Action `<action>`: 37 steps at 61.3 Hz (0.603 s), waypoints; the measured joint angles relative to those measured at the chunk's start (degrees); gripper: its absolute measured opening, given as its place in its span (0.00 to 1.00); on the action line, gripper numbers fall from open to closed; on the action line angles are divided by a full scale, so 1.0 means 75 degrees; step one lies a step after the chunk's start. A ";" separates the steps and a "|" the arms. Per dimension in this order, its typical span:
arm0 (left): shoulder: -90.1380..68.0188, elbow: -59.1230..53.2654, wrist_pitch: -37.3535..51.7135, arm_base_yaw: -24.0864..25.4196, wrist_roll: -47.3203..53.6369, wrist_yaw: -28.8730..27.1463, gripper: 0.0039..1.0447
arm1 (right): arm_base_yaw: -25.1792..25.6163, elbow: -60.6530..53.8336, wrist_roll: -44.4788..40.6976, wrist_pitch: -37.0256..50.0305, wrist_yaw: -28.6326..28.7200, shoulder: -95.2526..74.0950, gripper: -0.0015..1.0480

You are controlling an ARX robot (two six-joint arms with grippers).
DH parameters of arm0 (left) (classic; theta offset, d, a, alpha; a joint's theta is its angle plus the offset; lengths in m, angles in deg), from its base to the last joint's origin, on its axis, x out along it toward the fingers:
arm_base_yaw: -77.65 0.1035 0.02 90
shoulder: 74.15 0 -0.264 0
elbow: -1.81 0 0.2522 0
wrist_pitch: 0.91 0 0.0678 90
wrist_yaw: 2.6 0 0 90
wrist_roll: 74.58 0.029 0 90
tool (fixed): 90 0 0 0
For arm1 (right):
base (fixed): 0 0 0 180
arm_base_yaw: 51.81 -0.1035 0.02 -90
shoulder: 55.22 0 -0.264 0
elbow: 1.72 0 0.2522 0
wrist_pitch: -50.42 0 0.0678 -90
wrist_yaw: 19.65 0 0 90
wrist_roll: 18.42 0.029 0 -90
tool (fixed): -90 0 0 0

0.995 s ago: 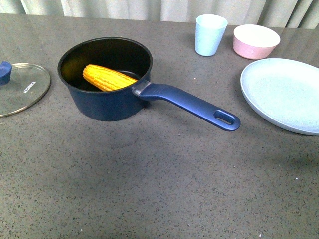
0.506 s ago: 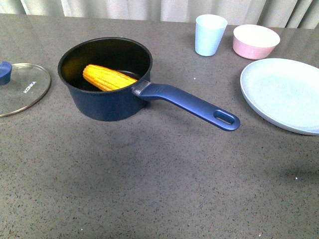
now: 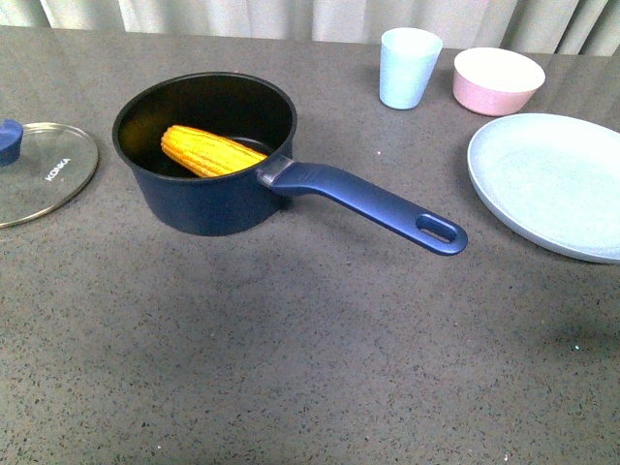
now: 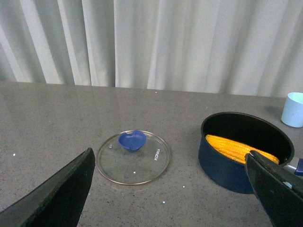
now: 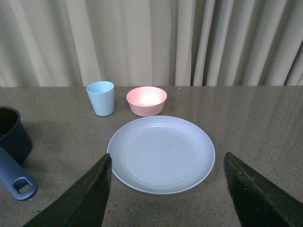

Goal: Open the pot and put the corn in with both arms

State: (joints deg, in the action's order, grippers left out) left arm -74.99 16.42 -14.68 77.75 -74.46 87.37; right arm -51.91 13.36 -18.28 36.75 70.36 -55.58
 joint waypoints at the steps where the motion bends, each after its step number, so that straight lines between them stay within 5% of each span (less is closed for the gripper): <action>1: 0.0000 0.0000 0.0000 0.0000 0.0000 0.0000 0.92 | 0.0000 0.0000 0.0000 0.0000 0.0000 0.0000 0.76; 8: -0.0003 0.0000 0.0000 0.0000 0.0000 0.0003 0.92 | 0.0000 0.0000 0.0006 0.0000 0.0000 0.0000 0.92; 37: 0.0000 0.0000 0.0000 0.0000 0.0000 0.0003 0.92 | 0.0000 0.0000 0.0003 0.0000 0.0000 0.0000 0.91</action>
State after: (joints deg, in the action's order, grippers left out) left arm -74.99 16.42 -14.68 77.75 -74.46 87.39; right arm -51.91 13.36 -18.26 36.75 70.36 -55.58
